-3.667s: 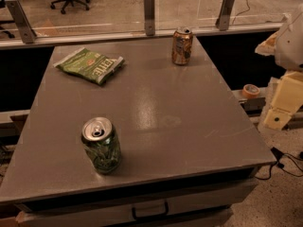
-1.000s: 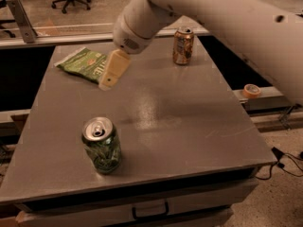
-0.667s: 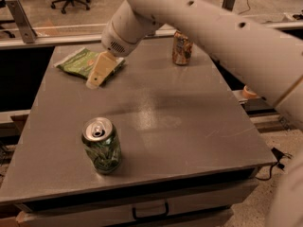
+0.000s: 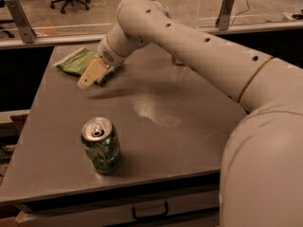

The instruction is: Move green jalapeno chip bag near orange can

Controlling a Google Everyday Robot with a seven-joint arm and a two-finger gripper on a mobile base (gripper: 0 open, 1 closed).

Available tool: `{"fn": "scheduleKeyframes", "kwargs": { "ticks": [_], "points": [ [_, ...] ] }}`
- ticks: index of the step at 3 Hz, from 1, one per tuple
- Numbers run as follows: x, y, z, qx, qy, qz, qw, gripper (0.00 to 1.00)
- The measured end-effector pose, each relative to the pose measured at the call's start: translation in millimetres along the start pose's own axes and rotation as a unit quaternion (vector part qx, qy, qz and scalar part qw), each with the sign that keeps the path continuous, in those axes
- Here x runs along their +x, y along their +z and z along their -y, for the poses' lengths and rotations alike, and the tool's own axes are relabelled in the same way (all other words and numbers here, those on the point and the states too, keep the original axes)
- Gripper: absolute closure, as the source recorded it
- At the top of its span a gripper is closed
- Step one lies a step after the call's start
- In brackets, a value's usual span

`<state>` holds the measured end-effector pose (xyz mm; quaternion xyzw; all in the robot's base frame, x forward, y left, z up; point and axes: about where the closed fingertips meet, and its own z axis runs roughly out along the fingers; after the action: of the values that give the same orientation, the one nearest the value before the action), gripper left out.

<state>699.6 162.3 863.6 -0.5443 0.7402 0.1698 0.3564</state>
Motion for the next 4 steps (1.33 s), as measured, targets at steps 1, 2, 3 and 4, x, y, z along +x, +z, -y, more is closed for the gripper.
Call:
{"fn": "scheduleKeyframes", "kwargs": {
  "ticks": [1, 2, 3, 4],
  "points": [
    [15, 21, 17, 0.008, 0.072, 0.010, 0.9973, 0.18],
    [20, 24, 25, 0.013, 0.107, 0.026, 0.9938, 0.42],
    [8, 5, 15, 0.010, 0.092, 0.048, 0.9946, 0.65],
    [3, -44, 2, 0.027, 0.055, 0.059, 0.9964, 0.88]
  ]
}}
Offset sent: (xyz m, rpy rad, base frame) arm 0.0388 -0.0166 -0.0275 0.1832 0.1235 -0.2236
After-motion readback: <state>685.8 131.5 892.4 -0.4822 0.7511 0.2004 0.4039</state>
